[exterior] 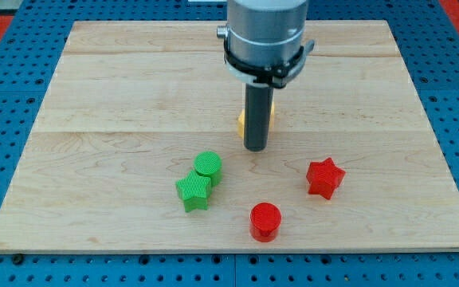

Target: Move the yellow blocks to the center

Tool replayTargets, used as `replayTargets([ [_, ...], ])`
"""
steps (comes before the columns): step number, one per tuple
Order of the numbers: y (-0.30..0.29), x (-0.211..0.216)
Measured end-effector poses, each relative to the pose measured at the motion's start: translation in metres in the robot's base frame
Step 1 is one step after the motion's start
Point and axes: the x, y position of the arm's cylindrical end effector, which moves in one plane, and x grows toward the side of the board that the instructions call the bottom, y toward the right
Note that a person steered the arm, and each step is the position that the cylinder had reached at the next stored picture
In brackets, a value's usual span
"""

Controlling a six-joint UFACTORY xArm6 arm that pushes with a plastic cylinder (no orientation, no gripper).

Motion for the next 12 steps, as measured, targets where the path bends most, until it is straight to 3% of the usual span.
replayTargets([
  [2,0.000,-0.053],
  [8,-0.008,-0.057],
  [12,0.016,-0.042],
])
